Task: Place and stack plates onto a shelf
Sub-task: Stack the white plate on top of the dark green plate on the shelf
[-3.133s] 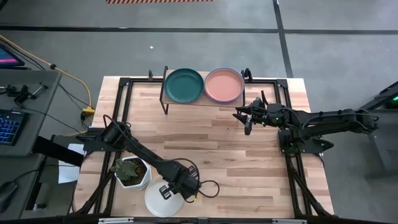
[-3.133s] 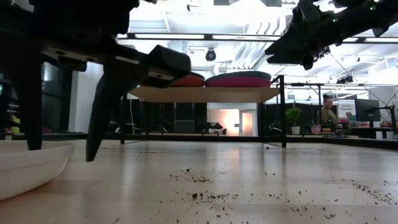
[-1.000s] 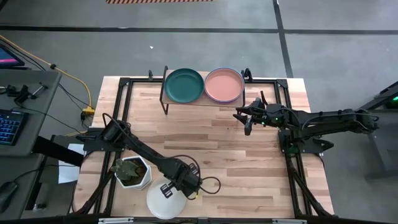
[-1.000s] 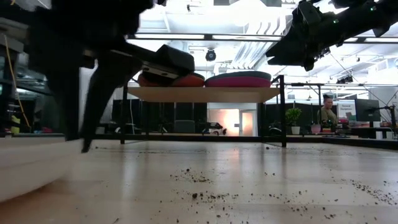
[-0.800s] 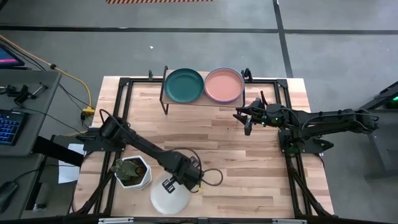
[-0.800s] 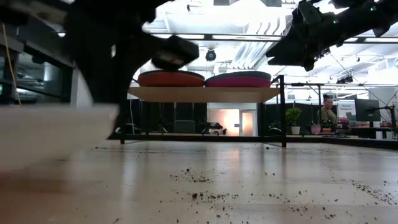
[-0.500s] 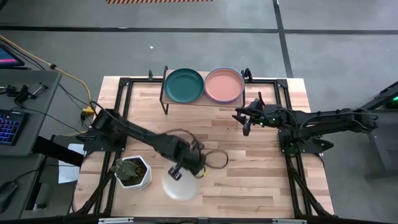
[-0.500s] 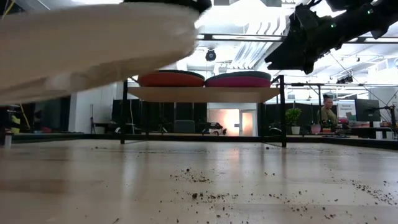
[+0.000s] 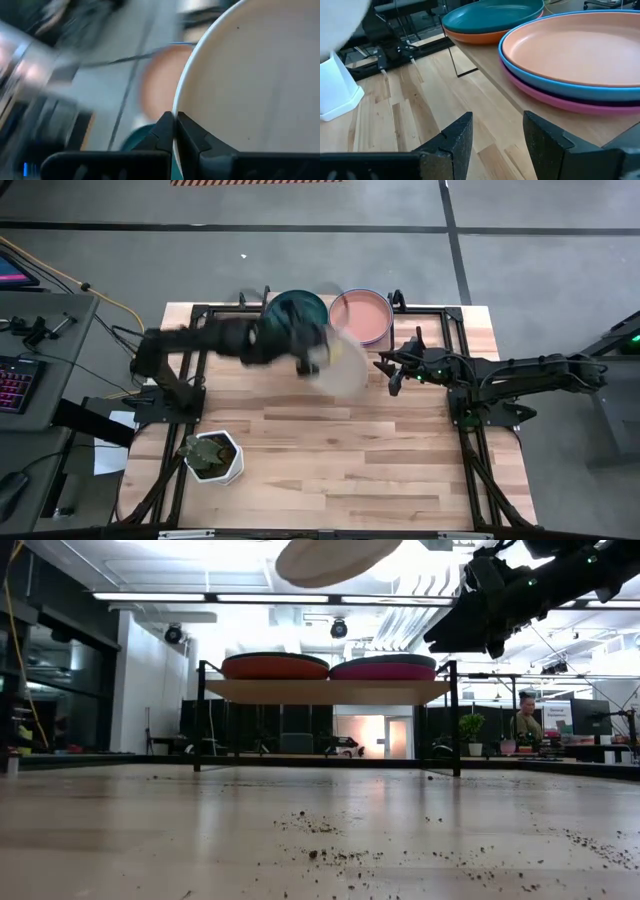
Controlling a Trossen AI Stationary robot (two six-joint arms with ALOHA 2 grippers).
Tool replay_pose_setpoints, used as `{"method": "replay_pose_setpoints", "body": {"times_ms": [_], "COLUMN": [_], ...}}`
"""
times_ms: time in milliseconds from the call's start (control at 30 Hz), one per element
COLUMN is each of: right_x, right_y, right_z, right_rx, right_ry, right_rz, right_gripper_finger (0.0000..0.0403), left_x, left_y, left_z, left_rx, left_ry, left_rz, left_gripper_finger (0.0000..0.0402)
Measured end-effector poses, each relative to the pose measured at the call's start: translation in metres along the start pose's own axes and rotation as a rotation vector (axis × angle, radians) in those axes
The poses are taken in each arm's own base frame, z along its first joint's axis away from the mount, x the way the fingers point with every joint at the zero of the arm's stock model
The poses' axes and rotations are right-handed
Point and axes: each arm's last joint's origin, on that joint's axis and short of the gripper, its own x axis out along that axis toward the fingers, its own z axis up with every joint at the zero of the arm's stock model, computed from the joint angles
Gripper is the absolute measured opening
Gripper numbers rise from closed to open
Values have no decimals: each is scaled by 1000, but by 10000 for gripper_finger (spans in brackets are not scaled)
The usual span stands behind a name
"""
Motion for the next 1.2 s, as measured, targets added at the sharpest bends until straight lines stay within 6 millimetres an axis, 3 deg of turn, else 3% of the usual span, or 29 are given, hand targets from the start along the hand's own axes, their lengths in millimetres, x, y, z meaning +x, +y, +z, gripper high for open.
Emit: {"method": "replay_pose_setpoints", "body": {"times_ms": [100,233,400,533,667,900,1200], "right_x": [0,0,0,0,0,0,0], "right_y": [0,0,0,0,0,0,0], "right_z": [0,0,-1,-1,-1,-1,-1], "right_rx": [0,0,-2,-2,1,-4,-2], "right_ry": [0,1,7,8,8,8,8], "right_rz": [0,0,-1,0,1,1,1], "right_gripper_finger": [156,156,156,156,156,156,156], "left_x": [5,10,23,43,69,95,103], "left_y": [56,119,161,165,157,146,137], "left_z": [-12,-46,-99,-132,-150,-165,-175], "left_rx": [-236,-591,-924,-1030,-1071,-1115,-1114], "left_ry": [28,94,303,483,541,538,599], "left_rz": [119,196,213,249,210,87,63], "left_gripper_finger": [0,0,0,0,0,0,0]}}
